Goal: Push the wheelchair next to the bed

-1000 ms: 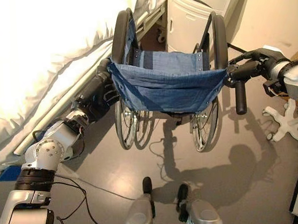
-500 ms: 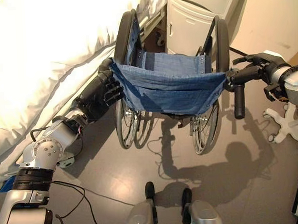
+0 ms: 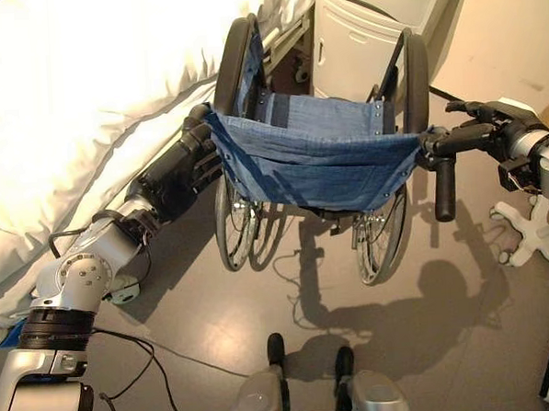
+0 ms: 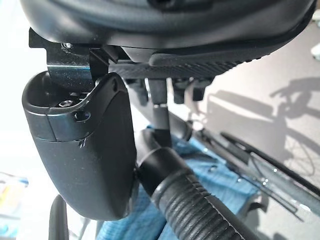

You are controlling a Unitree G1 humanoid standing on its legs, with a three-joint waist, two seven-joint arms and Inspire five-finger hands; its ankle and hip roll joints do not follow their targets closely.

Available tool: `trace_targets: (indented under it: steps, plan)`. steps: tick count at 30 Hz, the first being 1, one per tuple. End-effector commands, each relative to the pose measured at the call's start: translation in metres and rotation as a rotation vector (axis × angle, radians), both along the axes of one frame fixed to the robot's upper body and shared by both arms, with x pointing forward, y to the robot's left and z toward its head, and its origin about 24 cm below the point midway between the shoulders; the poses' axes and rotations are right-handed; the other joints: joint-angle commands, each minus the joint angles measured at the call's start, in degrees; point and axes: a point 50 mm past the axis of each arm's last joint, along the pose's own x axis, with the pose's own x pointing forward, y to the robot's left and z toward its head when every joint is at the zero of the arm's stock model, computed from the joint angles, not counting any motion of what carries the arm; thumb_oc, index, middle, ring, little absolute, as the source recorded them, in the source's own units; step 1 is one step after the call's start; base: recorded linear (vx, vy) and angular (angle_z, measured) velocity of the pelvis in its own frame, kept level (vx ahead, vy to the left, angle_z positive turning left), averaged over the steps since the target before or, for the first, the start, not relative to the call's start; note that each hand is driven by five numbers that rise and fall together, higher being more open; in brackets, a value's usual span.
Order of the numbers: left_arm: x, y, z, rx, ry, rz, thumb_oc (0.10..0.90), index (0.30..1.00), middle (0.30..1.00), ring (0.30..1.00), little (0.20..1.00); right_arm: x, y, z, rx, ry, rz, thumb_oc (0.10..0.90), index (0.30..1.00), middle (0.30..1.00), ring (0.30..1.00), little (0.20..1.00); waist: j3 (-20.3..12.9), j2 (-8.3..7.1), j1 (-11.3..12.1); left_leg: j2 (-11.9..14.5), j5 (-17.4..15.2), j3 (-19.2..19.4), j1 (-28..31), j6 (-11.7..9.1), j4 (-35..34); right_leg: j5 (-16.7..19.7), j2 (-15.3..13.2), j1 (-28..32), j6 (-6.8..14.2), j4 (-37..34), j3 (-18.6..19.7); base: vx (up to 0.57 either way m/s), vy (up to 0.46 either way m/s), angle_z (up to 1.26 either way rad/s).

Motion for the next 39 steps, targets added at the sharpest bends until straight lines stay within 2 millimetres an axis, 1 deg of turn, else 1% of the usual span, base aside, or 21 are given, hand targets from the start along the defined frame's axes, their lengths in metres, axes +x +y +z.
trace_targets:
  steps: [1, 2, 4, 5, 7, 9, 11, 12, 16, 22, 24, 25, 26, 27, 28, 30, 33, 34, 36, 37, 39]
  plan:
    - [-0.033, 0.052, 0.099, -0.111, -0.546, 0.197, 0.8, 0.9, 0.9, 0.9, 0.9, 0.001, 0.026, 0.03, 0.053, -0.34, 0.15, 0.8, 0.9, 0.9, 0.9, 0.9, -24.3, -0.96, 4.9, 1.4, -5.4, 3.2, 5.3, -4.3, -1.1, 4.3, -2.3, -5.9, 5.2, -2.7, 3.6, 0.01, -0.009, 0.09]
    - [-0.034, 0.053, 0.1, -0.105, -0.549, 0.205, 0.8, 0.9, 0.9, 0.9, 0.9, 0.0, 0.024, 0.031, 0.055, -0.345, 0.143, 0.8, 0.9, 0.9, 0.9, 0.9, -24.4, -0.95, 4.8, 1.4, -5.4, 3.1, 5.3, -4.3, -1.2, 4.3, -2.3, -5.9, 5.2, -2.7, 3.6, 0.01, -0.007, 0.09]
    - [-0.042, 0.06, 0.101, -0.077, -0.569, 0.228, 0.8, 0.9, 0.9, 0.9, 0.9, -0.006, 0.013, 0.032, 0.071, -0.371, 0.103, 0.8, 0.9, 0.9, 0.9, 0.9, -24.4, -0.88, 4.7, 1.5, -5.3, 3.1, 5.2, -4.4, -1.3, 4.1, -2.1, -5.8, 5.1, -2.9, 3.7, 0.0, -0.002, 0.03]
    - [-0.043, 0.06, 0.101, -0.075, -0.57, 0.229, 0.8, 0.9, 0.9, 0.9, 0.9, -0.007, 0.011, 0.031, 0.072, -0.371, 0.099, 0.8, 0.9, 0.9, 0.9, 0.9, -24.4, -0.89, 4.7, 1.5, -5.3, 3.1, 5.2, -4.4, -1.3, 4.1, -2.1, -5.8, 5.1, -2.9, 3.7, 0.0, 0.0, 0.0]
    - [-0.05, 0.064, 0.099, -0.049, -0.576, 0.246, 0.8, 0.9, 0.9, 0.9, 0.9, -0.014, 0.002, 0.025, 0.085, -0.379, 0.067, 0.8, 0.9, 0.9, 0.9, 0.9, -24.4, -0.78, 4.6, 1.5, -5.4, 3.1, 5.1, -4.5, -1.2, 4.0, -2.1, -5.7, 5.0, -3.1, 3.8, 0.0, 0.0, 0.0]
    - [-0.054, 0.065, 0.099, -0.009, -0.577, 0.254, 0.8, 0.9, 0.9, 0.9, 0.9, -0.018, -0.002, 0.021, 0.094, -0.381, 0.05, 0.8, 0.9, 0.9, 0.9, 0.9, -24.4, -0.73, 4.6, 1.5, -5.3, 3.1, 5.1, -4.5, -1.3, 3.9, -2.0, -5.6, 5.0, -3.2, 3.8, 0.0, 0.0, 0.0]
    - [-0.063, 0.071, 0.101, 0.076, -0.587, 0.283, 0.8, 0.9, 0.9, 0.9, 0.9, -0.025, -0.013, 0.015, 0.114, -0.39, 0.008, 0.8, 0.9, 0.9, 0.9, 0.9, -24.3, -0.6, 4.7, 1.5, -5.4, 3.0, 5.0, -4.5, -1.2, 3.9, -1.9, -5.5, 5.0, -3.4, 4.0, 0.0, -0.001, 0.02]
    - [-0.068, 0.072, 0.102, 0.093, -0.599, 0.271, 0.8, 0.9, 0.9, 0.9, 0.9, -0.03, -0.019, 0.012, 0.137, -0.409, -0.02, 0.8, 0.9, 0.9, 0.9, 0.9, -24.3, -0.43, 4.7, 1.6, -5.4, 3.1, 4.9, -4.6, -1.2, 3.8, -2.0, -5.4, 5.0, -3.4, 3.9, 0.0, 0.0, 0.05]
    - [-0.077, 0.075, 0.103, 0.121, -0.622, 0.286, 0.8, 0.9, 0.9, 0.9, 0.9, -0.039, -0.033, 0.009, 0.207, -0.477, -0.095, 0.8, 0.9, 0.9, 0.9, 0.9, -24.2, -0.17, 5.0, 1.7, -5.6, 2.9, 4.8, -4.7, -1.1, 3.6, -1.9, -5.3, 5.0, -3.6, 3.9, 0.0, -0.002, -0.01]
    - [-0.086, 0.09, 0.095, 0.136, -0.592, 0.343, 0.8, 0.9, 0.9, 0.9, 0.9, -0.056, -0.054, 0.01, 0.306, -0.588, -0.195, 0.8, 0.9, 0.9, 0.9, 0.9, -24.5, 0.27, 4.7, 1.8, -5.4, 3.0, 4.6, -4.9, -1.5, 3.3, -1.7, -5.3, 5.0, -3.7, 3.9, -0.01, 0.002, 0.07]
    - [-0.092, 0.098, 0.091, 0.153, -0.581, 0.371, 0.8, 0.9, 0.9, 0.9, 0.9, -0.065, -0.062, 0.005, 0.383, -0.617, -0.219, 0.8, 0.9, 0.9, 0.9, 0.9, -24.5, 0.48, 4.5, 1.9, -5.3, 3.1, 4.5, -5.0, -1.6, 3.2, -1.6, -5.4, 5.1, -3.8, 3.9, -0.02, 0.004, 0.29]
    - [-0.093, 0.099, 0.091, 0.158, -0.579, 0.376, 0.8, 0.9, 0.9, 0.9, 0.9, -0.067, -0.064, 0.003, 0.392, -0.621, -0.226, 0.8, 0.9, 0.9, 0.9, 0.9, -24.6, 0.5, 4.5, 1.9, -5.3, 3.1, 4.4, -5.0, -1.6, 3.1, -1.6, -5.4, 5.1, -3.8, 3.9, -0.02, 0.005, 0.34]
    - [-0.098, 0.104, 0.088, 0.173, -0.575, 0.391, 0.8, 0.9, 0.9, 0.9, 0.9, -0.074, -0.072, -0.001, 0.41, -0.637, -0.267, 0.8, 0.9, 0.9, 0.9, 0.9, -24.6, 0.64, 4.4, 1.9, -5.3, 3.3, 4.4, -5.0, -1.7, 3.1, -1.6, -5.5, 5.1, -3.8, 3.9, -0.02, 0.004, 0.36]
    - [-0.098, 0.104, 0.088, 0.175, -0.574, 0.393, 0.8, 0.9, 0.9, 0.9, 0.9, -0.076, -0.073, -0.002, 0.413, -0.638, -0.272, 0.8, 0.9, 0.9, 0.9, 0.9, -24.7, 0.65, 4.4, 2.0, -5.3, 3.3, 4.3, -5.1, -1.7, 3.1, -1.6, -5.5, 5.1, -3.9, 3.9, -0.02, 0.005, 0.57]
    - [-0.102, 0.107, 0.088, 0.188, -0.571, 0.408, 0.8, 0.9, 0.9, 0.9, 0.9, -0.081, -0.08, -0.005, 0.425, -0.654, -0.31, 0.8, 0.9, 0.9, 0.9, 0.9, -24.8, 0.77, 4.4, 2.0, -5.2, 3.4, 4.3, -5.1, -1.8, 3.0, -1.6, -5.6, 5.1, -3.9, 3.9, -0.01, 0.002, 0.56]
    - [-0.104, 0.111, 0.088, 0.199, -0.566, 0.421, 0.8, 0.9, 0.9, 0.9, 0.9, -0.085, -0.085, -0.006, 0.424, -0.664, -0.339, 0.8, 0.9, 0.9, 0.9, 0.9, -24.9, 0.81, 4.4, 2.0, -5.2, 3.5, 4.2, -5.1, -1.8, 3.0, -1.5, -5.7, 5.2, -3.9, 3.9, -0.01, -0.002, 0.57]
    - [-0.111, 0.121, 0.085, 0.224, -0.549, 0.464, 0.8, 0.9, 0.9, 0.9, 0.9, -0.096, -0.102, -0.007, 0.394, -0.709, -0.461, 0.8, 0.9, 0.9, 0.9, 0.9, -25.0, 1.02, 4.3, 2.2, -5.0, 3.8, 4.0, -5.3, -1.9, 3.0, -1.6, -5.9, 5.3, -3.9, 3.8, -0.01, -0.004, 0.38]
    - [-0.112, 0.122, 0.085, 0.224, -0.547, 0.466, 0.8, 0.9, 0.9, 0.9, 0.9, -0.098, -0.103, -0.007, 0.393, -0.713, -0.473, 0.8, 0.9, 0.9, 0.9, 0.9, -25.0, 1.02, 4.3, 2.2, -5.0, 3.9, 4.0, -5.3, -1.9, 3.0, -1.6, -6.0, 5.3, -3.9, 3.8, 0.0, -0.004, 0.3]
    - [-0.116, 0.128, 0.08, 0.229, -0.527, 0.493, 0.8, 0.9, 0.9, 0.9, 0.9, -0.111, -0.119, -0.007, 0.301, -0.748, -0.64, 0.8, 0.9, 0.9, 0.9, 0.9, -24.9, 1.11, 4.1, 2.2, -4.9, 4.0, 3.9, -5.5, -2.0, 3.1, -1.6, -6.2, 5.4, -3.9, 3.8, -0.01, -0.006, 0.22]
    - [-0.117, 0.13, 0.076, 0.22, -0.514, 0.499, 0.8, 0.9, 0.9, 0.9, 0.9, -0.121, -0.131, -0.009, 0.211, -0.744, -0.767, 0.8, 0.9, 0.9, 0.9, 0.9, -24.8, 1.18, 4.0, 2.2, -4.9, 4.0, 3.8, -5.5, -2.0, 3.1, -1.6, -6.3, 5.5, -3.9, 3.9, -0.01, -0.006, 0.14]
    - [-0.118, 0.13, 0.072, 0.209, -0.5, 0.506, 0.8, 0.9, 0.9, 0.9, 0.9, -0.131, -0.142, -0.009, 0.114, -0.733, -0.883, 0.8, 0.9, 0.9, 0.9, 0.9, -24.6, 1.23, 4.0, 2.2, -4.9, 3.9, 3.8, -5.5, -2.1, 3.1, -1.6, -6.4, 5.5, -3.9, 4.0, -0.01, -0.007, 0.16]
